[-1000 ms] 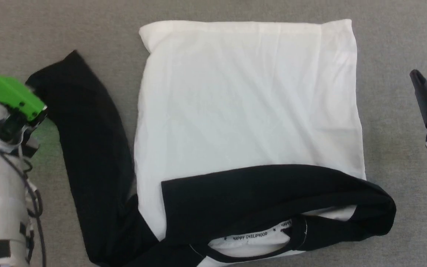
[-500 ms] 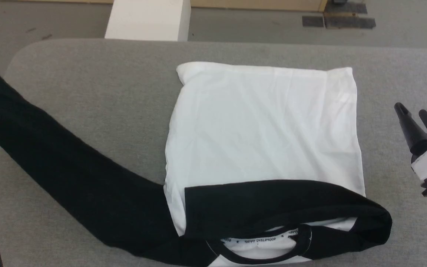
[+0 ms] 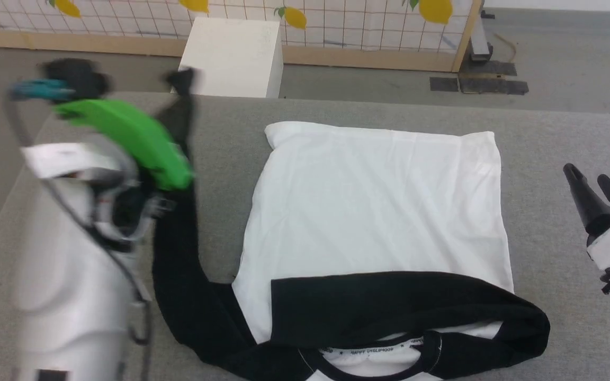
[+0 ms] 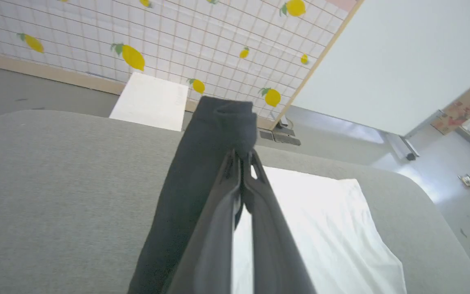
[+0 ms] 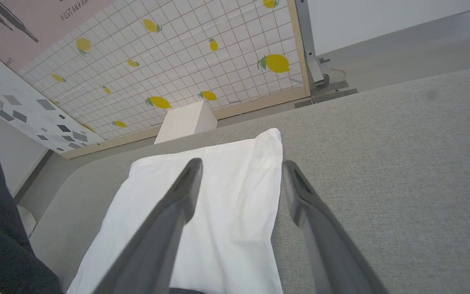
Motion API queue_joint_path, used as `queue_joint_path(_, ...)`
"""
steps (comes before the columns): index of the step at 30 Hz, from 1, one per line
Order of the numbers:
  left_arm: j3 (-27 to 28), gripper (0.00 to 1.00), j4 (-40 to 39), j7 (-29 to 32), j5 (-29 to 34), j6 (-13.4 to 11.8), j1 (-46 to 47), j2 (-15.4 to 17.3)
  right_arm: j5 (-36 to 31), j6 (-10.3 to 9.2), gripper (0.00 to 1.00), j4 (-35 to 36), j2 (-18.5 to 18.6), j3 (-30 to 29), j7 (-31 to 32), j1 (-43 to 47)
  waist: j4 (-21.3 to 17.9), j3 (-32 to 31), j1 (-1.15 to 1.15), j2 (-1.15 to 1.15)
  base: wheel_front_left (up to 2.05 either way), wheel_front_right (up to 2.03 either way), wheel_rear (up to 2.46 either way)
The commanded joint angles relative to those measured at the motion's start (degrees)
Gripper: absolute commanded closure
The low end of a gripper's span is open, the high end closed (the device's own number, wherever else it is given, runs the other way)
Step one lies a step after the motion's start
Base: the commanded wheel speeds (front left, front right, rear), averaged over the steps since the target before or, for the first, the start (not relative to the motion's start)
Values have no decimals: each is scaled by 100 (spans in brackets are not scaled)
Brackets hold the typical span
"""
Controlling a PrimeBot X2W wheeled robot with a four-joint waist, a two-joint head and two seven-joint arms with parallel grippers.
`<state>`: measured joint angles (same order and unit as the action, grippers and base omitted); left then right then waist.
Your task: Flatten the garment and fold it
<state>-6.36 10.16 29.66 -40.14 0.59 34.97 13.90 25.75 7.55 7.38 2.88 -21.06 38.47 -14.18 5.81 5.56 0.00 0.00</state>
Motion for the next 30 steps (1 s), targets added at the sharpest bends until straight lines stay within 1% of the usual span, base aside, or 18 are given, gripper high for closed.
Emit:
queue_joint_path(1, -221, 100, -99, 55, 58, 61, -126, -217, 44, -6, 0, 0, 0, -1, -15, 57, -44, -22, 0, 0, 0, 0, 0)
queue_joint_path(5, -1109, 100, -121, 256, 93, 238, -271, -821, 85, -6, 0, 15, -1, 48, -8, 27, -203, 17, 0, 0, 0, 0, 0)
queue_joint_path(7, -1451, 100, -8, 275, 38, 309, -313, -960, 96, -6, 0, 14, -1, 62, -16, 13, -287, 50, 0, 0, 0, 0, 0)
queue_joint_path(8, -1725, 100, 126, 319, 77, 358, -327, -1003, 105, -6, 0, 7, -1, 59, -27, 7, -338, 68, 0, 0, 0, 0, 0)
queue_joint_path(9, -1865, 100, 224, 318, -16, 380, -359, -1040, 113, -6, 0, 2, -1, 74, -28, 0, -396, 92, 0, 0, 0, 0, 0)
queue_joint_path(11, -2266, 100, 431, 263, 27, 410, -335, -1077, 120, -6, 0, -7, -1, 76, -44, -10, -505, 145, 0, 0, 0, 0, 0)
queue_joint_path(13, -2663, 100, 631, 161, -91, 432, -322, -1095, 126, -6, 0, -12, -1, 53, -63, -3, -608, 199, 0, 0, 0, 0, 0)
queue_joint_path(16, -3231, 100, 746, -10, -308, 376, -261, -1099, 136, -6, 0, -16, -1, 25, -83, 2, -729, 273, 0, 0, 0, 0, 0)
queue_joint_path(17, -3512, 100, 826, -79, -361, 325, -214, -1100, 152, -6, 0, -26, -1, 23, -98, 1, -793, 303, 0, 0, 0, 0, 0)
queue_joint_path(21, -4367, 100, 1088, -96, -490, 335, -136, -1101, 173, -6, 0, -36, -1, 24, -133, 4, -912, 369, 0, 0, 0, 0, 0)
queue_joint_path(24, -4775, 100, 1304, -108, -589, 288, -116, -1101, 178, -6, 0, -47, -1, 23, -160, -15, -967, 394, 0, 0, 0, 0, 0)
queue_joint_path(27, -5078, 100, 1495, -122, -759, 307, -126, -1102, 184, -6, 0, -62, -1, 26, -177, -24, -998, 404, 0, 0, 0, 0, 0)
queue_joint_path(28, -5146, 88, 1533, -99, -836, 320, -131, -1102, 184, -6, 0, -65, -1, 21, -182, -25, -994, 405, 0, 0, 0, 0, 0)
queue_joint_path(29, -5209, 42, 1563, -76, -946, 335, -132, -1102, 188, -6, 0, -70, -1, 11, -191, -22, -984, 399, 0, 0, 0, 0, 0)
queue_joint_path(30, -5250, 0, 1578, -45, -1034, 345, -120, -1102, 192, -6, 0, -76, -1, 5, -200, -19, -976, 391, 0, 0, 0, 0, 0)
